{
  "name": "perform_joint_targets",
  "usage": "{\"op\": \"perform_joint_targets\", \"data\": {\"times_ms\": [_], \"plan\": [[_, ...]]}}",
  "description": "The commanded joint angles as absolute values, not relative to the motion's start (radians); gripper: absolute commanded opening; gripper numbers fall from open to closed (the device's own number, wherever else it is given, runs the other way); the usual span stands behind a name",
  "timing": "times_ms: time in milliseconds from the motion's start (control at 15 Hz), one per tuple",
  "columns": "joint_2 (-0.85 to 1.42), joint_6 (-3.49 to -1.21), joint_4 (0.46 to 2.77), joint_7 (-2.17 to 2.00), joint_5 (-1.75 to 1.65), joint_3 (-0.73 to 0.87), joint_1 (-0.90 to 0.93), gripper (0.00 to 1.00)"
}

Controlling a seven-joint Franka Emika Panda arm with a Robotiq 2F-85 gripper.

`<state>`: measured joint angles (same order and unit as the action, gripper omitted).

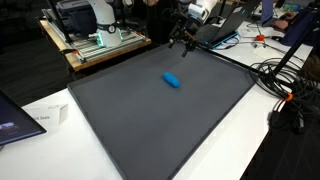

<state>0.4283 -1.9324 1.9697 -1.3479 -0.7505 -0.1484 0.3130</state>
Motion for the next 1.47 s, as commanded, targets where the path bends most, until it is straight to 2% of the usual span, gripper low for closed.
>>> {"op": "perform_joint_targets", "data": {"times_ms": [0,333,1400], "plan": [[0.507,-1.805,1.833,-1.326,-0.743,-0.133,0.354,1.00],[0.580,-1.688,1.668,-1.199,-0.731,-0.132,0.359,1.00],[0.718,-1.700,1.297,-0.503,-0.381,-0.071,0.271,1.00]]}}
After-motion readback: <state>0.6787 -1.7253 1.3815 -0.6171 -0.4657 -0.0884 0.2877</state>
